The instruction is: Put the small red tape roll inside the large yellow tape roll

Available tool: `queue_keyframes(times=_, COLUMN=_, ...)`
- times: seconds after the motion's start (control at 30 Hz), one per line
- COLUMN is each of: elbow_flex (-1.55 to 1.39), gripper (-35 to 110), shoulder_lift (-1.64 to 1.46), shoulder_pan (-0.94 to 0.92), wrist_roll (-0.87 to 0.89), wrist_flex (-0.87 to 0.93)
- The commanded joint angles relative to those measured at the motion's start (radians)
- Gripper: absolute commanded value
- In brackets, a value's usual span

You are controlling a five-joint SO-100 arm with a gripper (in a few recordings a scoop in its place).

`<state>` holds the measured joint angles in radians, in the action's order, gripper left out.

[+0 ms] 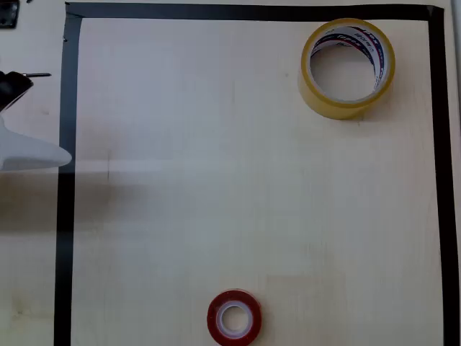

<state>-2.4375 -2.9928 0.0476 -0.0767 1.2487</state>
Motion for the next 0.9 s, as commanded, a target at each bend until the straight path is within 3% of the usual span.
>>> queue_keyframes(times=0.0, elbow_flex=-0.365, gripper=2, shoulder_lift=-0.342, shoulder_pan=-0.043, wrist_roll=-0.008, wrist_flex=-0.206)
queue_keyframes(times=0.2, elbow_flex=-0.370, gripper=2, shoulder_lift=-0.342, shoulder_pan=-0.043, wrist_roll=-0.008, wrist_flex=-0.202)
queue_keyframes(times=0.37, elbow_flex=-0.368, gripper=17, shoulder_lift=-0.342, shoulder_pan=-0.041, wrist_roll=-0.008, wrist_flex=-0.201)
queue_keyframes(times=0.6, elbow_flex=-0.331, gripper=21, shoulder_lift=-0.324, shoulder_pan=-0.167, wrist_roll=0.048, wrist_flex=-0.285)
queue_keyframes(times=0.87, elbow_flex=-0.091, gripper=21, shoulder_lift=0.183, shoulder_pan=-0.255, wrist_roll=0.066, wrist_flex=-0.454)
